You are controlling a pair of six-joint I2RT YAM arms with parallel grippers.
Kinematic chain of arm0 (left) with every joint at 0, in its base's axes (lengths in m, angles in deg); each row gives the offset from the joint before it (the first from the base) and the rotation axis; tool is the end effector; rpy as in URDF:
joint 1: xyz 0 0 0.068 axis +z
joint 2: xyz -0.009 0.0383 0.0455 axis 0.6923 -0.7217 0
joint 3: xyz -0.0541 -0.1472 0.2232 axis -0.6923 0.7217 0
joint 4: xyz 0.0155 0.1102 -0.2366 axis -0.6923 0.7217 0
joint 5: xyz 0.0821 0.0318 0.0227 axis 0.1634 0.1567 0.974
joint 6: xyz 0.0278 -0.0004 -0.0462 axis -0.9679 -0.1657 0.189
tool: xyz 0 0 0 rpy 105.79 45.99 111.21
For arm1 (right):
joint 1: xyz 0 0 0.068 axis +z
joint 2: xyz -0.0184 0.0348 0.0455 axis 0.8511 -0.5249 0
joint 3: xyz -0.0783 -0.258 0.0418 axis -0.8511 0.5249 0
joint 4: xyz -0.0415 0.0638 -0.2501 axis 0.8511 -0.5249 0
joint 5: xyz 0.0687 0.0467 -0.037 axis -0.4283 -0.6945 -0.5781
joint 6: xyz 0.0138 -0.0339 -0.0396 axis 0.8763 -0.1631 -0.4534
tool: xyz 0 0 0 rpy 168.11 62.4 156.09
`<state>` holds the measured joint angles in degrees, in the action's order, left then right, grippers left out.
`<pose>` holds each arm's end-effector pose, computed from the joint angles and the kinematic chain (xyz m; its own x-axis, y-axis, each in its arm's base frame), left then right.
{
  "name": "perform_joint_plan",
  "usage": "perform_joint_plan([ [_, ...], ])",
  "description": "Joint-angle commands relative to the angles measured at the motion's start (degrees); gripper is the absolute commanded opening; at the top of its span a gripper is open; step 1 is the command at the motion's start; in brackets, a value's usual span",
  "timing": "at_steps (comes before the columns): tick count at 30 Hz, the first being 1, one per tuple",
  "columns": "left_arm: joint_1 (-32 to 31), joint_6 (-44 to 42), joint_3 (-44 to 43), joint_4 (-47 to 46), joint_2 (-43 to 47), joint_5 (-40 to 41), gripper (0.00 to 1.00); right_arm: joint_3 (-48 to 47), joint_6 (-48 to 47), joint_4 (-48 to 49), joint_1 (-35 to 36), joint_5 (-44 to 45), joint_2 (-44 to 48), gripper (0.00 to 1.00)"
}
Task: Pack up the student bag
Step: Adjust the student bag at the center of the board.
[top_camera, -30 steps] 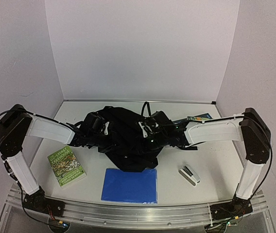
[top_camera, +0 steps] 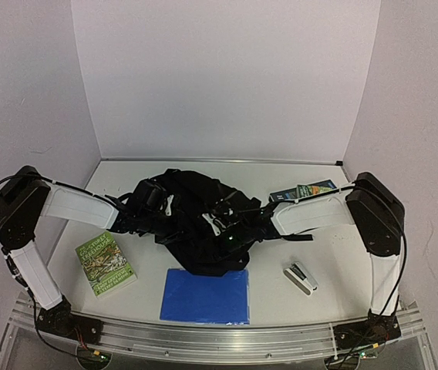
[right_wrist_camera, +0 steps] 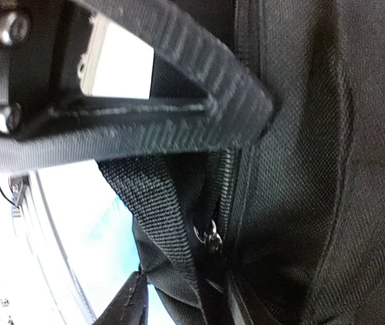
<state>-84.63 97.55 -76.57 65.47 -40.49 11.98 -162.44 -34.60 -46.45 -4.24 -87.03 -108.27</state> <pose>0.2540 -0.2365 0.1627 -0.9437 -0.0896 -0.3183 0.1746 0.6826 -0.7096 0.2400 0.3626 0.1515 -0.7243 -0.4728 -0.5019 -0.6859 0.4194 0.5948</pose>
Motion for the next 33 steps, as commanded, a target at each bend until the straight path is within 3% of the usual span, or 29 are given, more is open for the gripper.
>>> perform_joint_plan([
  [1, 0.48, -1.23, -0.43, -2.22, 1.66, 1.55, 0.0, 2.35, -1.17, -4.02, 1.46, -0.58, 2.25, 0.36],
  [3, 0.48, -1.64, -0.78, -0.94, 1.65, 1.84, 0.08, 2.67, -1.25, -4.17, 1.53, -0.36, 2.11, 0.32],
  [9, 0.43, -5.18, -1.28, 6.1, 4.76, 4.17, 0.52, 2.22, -1.18, -4.18, 2.73, 0.87, 2.18, 0.22],
  [12, 0.41, -6.58, -0.78, 9.55, 7.3, 5.08, 0.63, 2.15, -0.73, -4.22, 3.08, 1.93, 2.99, 0.16],
  [19, 0.53, -9.01, 3.72, 12.07, 15.23, 7.85, 0.73, -0.54, 1.99, -4.79, 3.19, 12.53, 8.65, 0.0],
  [26, 4.21, -5.11, 8.11, 12.05, 21.5, 9.94, 0.79, -9.87, -0.15, -4.79, 3.14, 19.06, 6.13, 0.0],
  [33, 8.98, 0.5, 11.2, 9.29, 25.15, 6.65, 0.84, -17.25, -2.33, -2.78, 4.07, 14.92, -0.13, 0.0],
])
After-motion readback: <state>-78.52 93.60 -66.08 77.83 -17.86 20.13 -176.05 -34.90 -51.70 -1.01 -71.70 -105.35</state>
